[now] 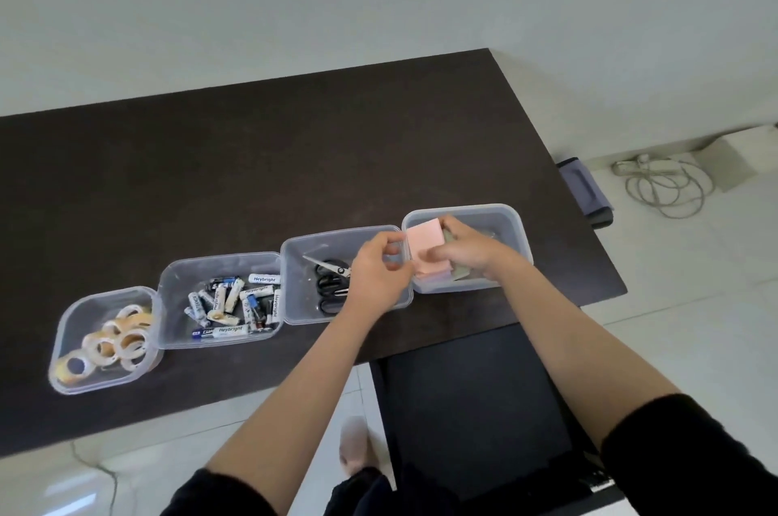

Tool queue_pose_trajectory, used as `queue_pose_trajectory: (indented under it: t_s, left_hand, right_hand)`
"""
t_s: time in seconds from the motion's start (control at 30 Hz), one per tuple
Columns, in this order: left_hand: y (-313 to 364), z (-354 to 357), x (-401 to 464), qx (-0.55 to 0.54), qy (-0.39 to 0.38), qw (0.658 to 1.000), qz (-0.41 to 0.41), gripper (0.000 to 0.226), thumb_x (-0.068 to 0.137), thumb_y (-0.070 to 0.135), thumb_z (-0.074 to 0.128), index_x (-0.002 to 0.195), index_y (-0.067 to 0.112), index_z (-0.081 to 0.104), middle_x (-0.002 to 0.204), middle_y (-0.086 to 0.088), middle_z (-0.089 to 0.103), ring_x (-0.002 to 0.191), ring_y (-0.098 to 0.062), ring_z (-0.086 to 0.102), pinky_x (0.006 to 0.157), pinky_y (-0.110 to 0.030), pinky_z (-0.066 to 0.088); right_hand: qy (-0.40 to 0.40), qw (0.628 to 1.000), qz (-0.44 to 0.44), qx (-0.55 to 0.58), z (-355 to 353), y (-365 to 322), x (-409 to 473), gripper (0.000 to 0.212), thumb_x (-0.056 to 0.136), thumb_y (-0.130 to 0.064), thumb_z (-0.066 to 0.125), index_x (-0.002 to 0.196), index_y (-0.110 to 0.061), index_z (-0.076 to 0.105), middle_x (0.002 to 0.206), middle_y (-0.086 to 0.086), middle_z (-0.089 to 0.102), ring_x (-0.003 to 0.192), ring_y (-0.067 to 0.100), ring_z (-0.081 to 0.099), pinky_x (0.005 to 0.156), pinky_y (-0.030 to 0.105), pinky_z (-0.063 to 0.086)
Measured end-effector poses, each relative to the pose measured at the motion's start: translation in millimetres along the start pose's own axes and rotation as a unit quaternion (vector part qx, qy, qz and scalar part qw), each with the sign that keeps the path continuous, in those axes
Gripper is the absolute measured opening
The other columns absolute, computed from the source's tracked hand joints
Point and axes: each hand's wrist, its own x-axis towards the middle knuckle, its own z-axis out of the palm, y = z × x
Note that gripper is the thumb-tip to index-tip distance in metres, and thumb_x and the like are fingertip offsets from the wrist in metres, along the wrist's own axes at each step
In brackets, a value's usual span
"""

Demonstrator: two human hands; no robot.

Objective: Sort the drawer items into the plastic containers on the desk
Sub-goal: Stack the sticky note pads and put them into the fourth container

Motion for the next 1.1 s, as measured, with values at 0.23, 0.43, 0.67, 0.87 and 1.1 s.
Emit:
queue_pose_trajectory:
  t_s: [0.23,0.43,0.67,0.87,1.1]
  left_hand:
    - [-8.8,7.1,3.3,-0.042,0.011,0.999,-0.007,0.039,0.079,0.017,0.071,0.113,0.028,0.055,0.114,0.0,0.057,0.087,-0.014,0.065,0.074,-0.022,0.052]
    - [-11.4,9.9,4.4,-0.056,0.015,0.998,-0.013,0.038,0.081,0.019,0.07,0.114,0.028,0.054,0.114,-0.001,0.057,0.088,-0.015,0.064,0.073,-0.022,0.052]
    - [-10.5,8.8,5.5,-0.082,0.003,0.996,-0.031,0.037,0.081,0.017,0.069,0.11,0.033,0.053,0.113,-0.001,0.054,0.087,-0.015,0.061,0.079,-0.044,0.058]
    - [-9.8,7.4,5.4,-0.094,-0.009,0.995,-0.031,0.036,0.083,0.014,0.067,0.11,0.033,0.052,0.114,-0.003,0.053,0.086,-0.015,0.059,0.081,-0.044,0.058]
    - [-9.0,7.6,6.0,-0.084,-0.008,0.996,-0.036,0.038,0.083,0.015,0.068,0.114,0.031,0.052,0.115,-0.002,0.052,0.086,-0.008,0.057,0.085,-0.044,0.057]
  right_hand:
    - [0.019,0.982,0.027,-0.185,-0.3,-1.6,4.1,0.065,0.08,-0.043,0.066,0.132,-0.022,0.033,0.136,0.007,0.036,0.121,0.029,0.044,0.093,0.04,0.042]
    - [0.078,0.992,-0.005,-0.094,-5.3,3.9,-3.7,0.054,0.081,-0.042,0.066,0.128,-0.03,0.043,0.135,0.001,0.044,0.117,0.022,0.048,0.085,0.039,0.052]
    - [0.106,0.988,-0.004,-0.114,0.1,6.4,-9.1,0.063,0.082,-0.036,0.068,0.136,-0.024,0.037,0.135,-0.001,0.049,0.102,0.015,0.05,0.084,0.029,0.043]
    - [0.116,0.985,-0.002,-0.128,1.9,6.2,-12.8,0.069,0.076,-0.042,0.072,0.134,-0.025,0.038,0.132,-0.002,0.052,0.109,0.018,0.053,0.092,0.036,0.049]
    - [0.099,0.979,0.034,-0.176,-5.7,5.3,-15.8,0.073,0.08,-0.047,0.067,0.138,-0.016,0.034,0.14,0.002,0.047,0.124,0.024,0.048,0.097,0.036,0.041]
